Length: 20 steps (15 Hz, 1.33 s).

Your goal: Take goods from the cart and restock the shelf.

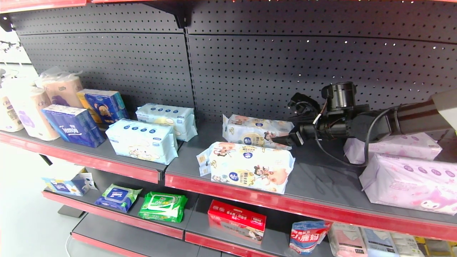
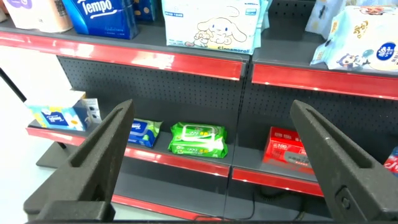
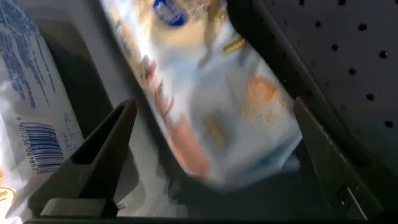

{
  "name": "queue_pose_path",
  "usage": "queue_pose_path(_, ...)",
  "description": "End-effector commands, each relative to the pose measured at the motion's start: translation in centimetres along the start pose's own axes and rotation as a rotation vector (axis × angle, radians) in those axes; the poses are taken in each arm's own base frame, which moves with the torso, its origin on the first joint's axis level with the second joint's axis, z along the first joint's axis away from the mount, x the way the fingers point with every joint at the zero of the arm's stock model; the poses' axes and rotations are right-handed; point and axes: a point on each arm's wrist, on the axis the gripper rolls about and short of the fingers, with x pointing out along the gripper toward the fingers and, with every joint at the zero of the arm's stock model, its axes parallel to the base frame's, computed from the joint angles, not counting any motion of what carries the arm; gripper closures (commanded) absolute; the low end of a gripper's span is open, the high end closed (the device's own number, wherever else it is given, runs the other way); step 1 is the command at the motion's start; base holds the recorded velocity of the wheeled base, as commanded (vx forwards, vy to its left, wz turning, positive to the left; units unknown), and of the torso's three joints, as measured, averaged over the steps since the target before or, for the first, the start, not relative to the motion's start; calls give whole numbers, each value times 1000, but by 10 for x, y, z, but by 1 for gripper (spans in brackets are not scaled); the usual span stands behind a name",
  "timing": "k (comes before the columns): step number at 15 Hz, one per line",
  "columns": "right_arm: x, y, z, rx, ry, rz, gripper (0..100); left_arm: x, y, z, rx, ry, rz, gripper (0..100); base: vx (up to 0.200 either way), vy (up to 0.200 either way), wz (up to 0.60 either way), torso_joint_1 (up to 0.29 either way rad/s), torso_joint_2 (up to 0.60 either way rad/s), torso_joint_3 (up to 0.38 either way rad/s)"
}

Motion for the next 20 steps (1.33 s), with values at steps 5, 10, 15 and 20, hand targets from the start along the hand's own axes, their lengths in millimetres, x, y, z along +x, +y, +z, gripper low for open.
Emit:
queue_pose_path(5, -10, -8, -7, 17, 10, -26, 0, 0, 0, 0, 0, -1, 1, 0, 0, 0, 0, 0, 0, 0)
queue_pose_path(10, 0, -10, -10, 17, 9, -22, 0, 0, 0, 0, 0, -1, 1, 0, 0, 0, 0, 0, 0, 0)
queue_pose_path(15, 6, -11, -8, 10, 0, -20, 0, 0, 0, 0, 0, -1, 1, 0, 0, 0, 0, 0, 0, 0)
queue_pose_path(20, 13, -10, -14, 17, 15, -9, 0, 0, 0, 0, 0, -1, 1, 0, 0, 0, 0, 0, 0, 0)
